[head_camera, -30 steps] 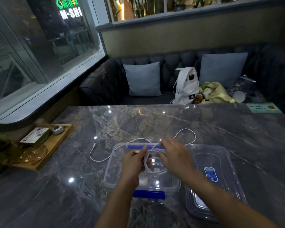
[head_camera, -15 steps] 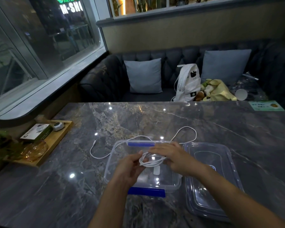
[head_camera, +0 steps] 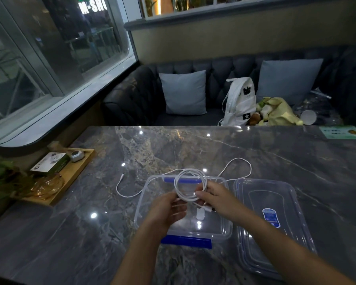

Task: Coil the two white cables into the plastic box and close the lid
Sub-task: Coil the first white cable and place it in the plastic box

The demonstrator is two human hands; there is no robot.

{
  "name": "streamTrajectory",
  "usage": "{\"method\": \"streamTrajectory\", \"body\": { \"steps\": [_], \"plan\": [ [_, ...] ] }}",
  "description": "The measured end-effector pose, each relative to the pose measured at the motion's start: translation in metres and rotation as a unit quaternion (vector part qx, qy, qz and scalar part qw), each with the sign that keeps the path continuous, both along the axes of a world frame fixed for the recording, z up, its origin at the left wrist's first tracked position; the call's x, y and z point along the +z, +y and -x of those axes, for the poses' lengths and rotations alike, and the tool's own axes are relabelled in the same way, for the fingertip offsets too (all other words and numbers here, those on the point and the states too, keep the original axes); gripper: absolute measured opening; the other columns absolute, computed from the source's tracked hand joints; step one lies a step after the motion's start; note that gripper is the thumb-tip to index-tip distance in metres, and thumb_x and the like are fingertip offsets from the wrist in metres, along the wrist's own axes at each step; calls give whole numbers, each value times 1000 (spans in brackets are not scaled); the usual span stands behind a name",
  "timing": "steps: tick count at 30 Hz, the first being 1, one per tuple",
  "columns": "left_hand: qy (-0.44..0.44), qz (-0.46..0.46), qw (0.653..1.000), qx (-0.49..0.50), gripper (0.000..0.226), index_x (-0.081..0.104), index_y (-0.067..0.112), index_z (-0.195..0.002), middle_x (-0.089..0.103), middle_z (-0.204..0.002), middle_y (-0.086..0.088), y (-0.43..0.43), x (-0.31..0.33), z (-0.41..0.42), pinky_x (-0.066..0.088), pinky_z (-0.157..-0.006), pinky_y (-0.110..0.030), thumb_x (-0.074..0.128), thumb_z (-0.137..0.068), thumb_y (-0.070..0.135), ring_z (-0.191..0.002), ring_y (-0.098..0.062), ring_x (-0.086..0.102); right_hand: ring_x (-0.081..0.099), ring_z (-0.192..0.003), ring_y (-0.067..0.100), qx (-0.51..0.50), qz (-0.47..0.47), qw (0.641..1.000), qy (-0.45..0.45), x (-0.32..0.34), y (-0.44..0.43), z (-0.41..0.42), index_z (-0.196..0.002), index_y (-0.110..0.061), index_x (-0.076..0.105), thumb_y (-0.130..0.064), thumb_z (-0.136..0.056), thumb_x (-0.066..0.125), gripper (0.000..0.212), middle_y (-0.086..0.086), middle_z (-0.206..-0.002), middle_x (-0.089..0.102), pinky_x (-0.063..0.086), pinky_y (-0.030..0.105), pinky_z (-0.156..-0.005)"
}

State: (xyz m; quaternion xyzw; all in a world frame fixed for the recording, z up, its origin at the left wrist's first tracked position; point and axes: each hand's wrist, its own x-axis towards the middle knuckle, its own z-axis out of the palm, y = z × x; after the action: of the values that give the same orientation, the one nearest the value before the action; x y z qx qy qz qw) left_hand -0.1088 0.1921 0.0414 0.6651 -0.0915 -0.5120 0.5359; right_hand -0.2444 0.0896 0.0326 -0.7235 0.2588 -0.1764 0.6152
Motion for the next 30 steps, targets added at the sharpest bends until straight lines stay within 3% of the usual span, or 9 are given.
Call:
{"method": "streamTrajectory", "body": {
  "steps": [4,6,8,10,15,18,21,24,30],
  "plan": [
    [-69,28,997,21,45,71,14,-84,71,-80,-2,2,-2,-7,50,-71,-29,49,-87,53,-79,-17,65,60,-65,5,-20,-43,999,-1,-6,1,-7,-87,-13,59,-11,-91,52,8,2,-75,62,50,18,-66],
    [-122,40,992,-22,33,72,19,-76,68,-72,4,6,-2,-9,48,-71,-27,57,-84,47,-74,-12,62,62,-67,9,-34,-59,998,5,-10,0,-11,-87,-14,59,-12,-90,53,7,2,-75,64,51,22,-67],
    [-167,38,984,-54,18,69,20,-66,63,-65,6,8,-6,-13,45,-67,-26,65,-82,27,-70,-12,57,64,-67,11,-45,-80,996,10,-13,0,-16,-87,-13,59,-13,-90,54,6,3,-75,66,51,23,-64],
    [-191,24,980,-56,18,66,21,-64,61,-63,5,9,-12,-16,43,-63,-25,67,-81,17,-66,-12,55,65,-65,12,-47,-90,995,15,-17,0,-21,-86,-12,59,-13,-90,54,6,3,-74,67,51,24,-61],
    [-188,-21,982,-25,19,62,17,-65,60,-60,3,12,-26,-21,40,-54,-20,66,-84,20,-59,-10,55,67,-63,16,-45,-92,993,63,-31,2,-36,-85,-13,60,-17,-89,57,7,5,-74,68,53,32,-58],
    [-251,-53,966,-14,21,59,18,-63,59,-61,2,11,-32,-21,40,-55,-22,66,-83,20,-59,-11,54,69,-68,19,-62,-104,987,103,-41,4,-45,-83,-16,60,-22,-87,59,6,6,-76,69,57,36,-62],
    [-337,-101,936,-18,21,50,22,-68,57,-67,6,8,-36,-21,34,-52,-19,64,-83,24,-62,-5,52,69,-65,17,-75,-111,981,143,-50,6,-55,-84,-15,59,-25,-88,59,10,6,-76,68,54,30,-55],
    [-385,-152,909,-51,18,45,22,-76,52,-71,9,5,-40,-26,29,-50,-18,60,-86,28,-62,-3,47,67,-67,17,-92,-117,975,165,-56,9,-64,-82,-15,59,-20,-88,58,8,5,-75,66,58,35,-62],
    [-413,-184,888,-80,26,51,11,-106,67,-102,-10,0,-44,-38,43,-74,-32,59,-85,25,-94,-27,62,62,-66,13,-83,-56,976,195,-68,10,-87,-83,-10,59,-14,-88,57,7,4,-71,63,54,36,-72]
  ]
}}
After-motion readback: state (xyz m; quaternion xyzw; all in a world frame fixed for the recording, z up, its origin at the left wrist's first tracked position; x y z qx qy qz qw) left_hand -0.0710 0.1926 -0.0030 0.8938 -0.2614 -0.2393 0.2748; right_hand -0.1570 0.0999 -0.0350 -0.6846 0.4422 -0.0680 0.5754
